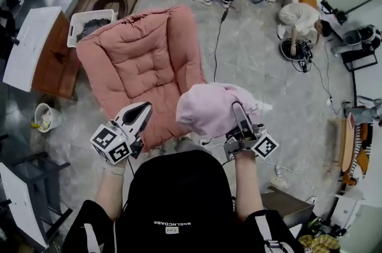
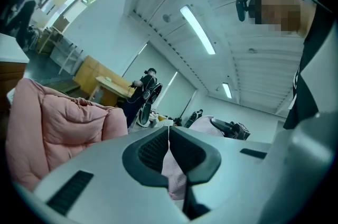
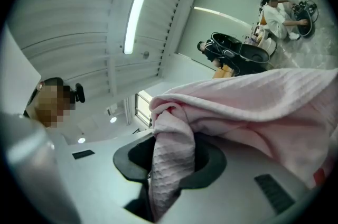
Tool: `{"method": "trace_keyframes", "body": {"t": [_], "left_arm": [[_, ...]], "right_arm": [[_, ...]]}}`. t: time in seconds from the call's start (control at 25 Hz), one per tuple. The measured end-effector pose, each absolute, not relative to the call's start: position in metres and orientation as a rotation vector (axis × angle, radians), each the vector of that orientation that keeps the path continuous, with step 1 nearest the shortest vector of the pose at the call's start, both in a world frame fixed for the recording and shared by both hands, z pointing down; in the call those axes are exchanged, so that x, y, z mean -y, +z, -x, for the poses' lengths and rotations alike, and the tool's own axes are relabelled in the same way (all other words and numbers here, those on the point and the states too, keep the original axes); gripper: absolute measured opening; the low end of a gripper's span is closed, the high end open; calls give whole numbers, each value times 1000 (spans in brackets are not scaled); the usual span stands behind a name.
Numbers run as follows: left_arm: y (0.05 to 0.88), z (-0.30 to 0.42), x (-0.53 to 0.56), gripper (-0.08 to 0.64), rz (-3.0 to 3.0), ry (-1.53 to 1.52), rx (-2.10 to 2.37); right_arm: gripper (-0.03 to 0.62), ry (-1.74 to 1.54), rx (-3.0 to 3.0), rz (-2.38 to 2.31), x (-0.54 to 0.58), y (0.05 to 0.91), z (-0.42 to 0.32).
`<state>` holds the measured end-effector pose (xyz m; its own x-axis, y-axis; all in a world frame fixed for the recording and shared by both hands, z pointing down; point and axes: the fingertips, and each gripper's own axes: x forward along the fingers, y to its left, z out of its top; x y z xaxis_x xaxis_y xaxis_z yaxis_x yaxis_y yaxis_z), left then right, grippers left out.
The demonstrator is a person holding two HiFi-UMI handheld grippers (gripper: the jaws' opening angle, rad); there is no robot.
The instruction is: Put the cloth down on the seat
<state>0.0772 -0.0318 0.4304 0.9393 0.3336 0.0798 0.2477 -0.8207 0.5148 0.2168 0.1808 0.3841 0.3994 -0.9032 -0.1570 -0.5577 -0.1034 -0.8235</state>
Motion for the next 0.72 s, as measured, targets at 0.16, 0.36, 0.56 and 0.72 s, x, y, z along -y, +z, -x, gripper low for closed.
{"method": "trace_keyframes", "body": {"t": [0.16, 0.36, 0.56, 0.72], "left_arm": [[437, -70, 36, 20, -2597, 236, -294], [433, -56, 43, 20, -2615, 207, -128], [438, -35, 36, 20, -2624, 216, 40], [440, -20, 43, 20, -2606, 213, 178]], "right_arm": [[120, -579, -1362, 1724, -151, 394, -231], [120, -712, -1453, 1673, -113, 412, -245], [120, -829, -1542, 1614, -84, 436, -250], [120, -941, -1606, 1571, -46, 456, -253]]}}
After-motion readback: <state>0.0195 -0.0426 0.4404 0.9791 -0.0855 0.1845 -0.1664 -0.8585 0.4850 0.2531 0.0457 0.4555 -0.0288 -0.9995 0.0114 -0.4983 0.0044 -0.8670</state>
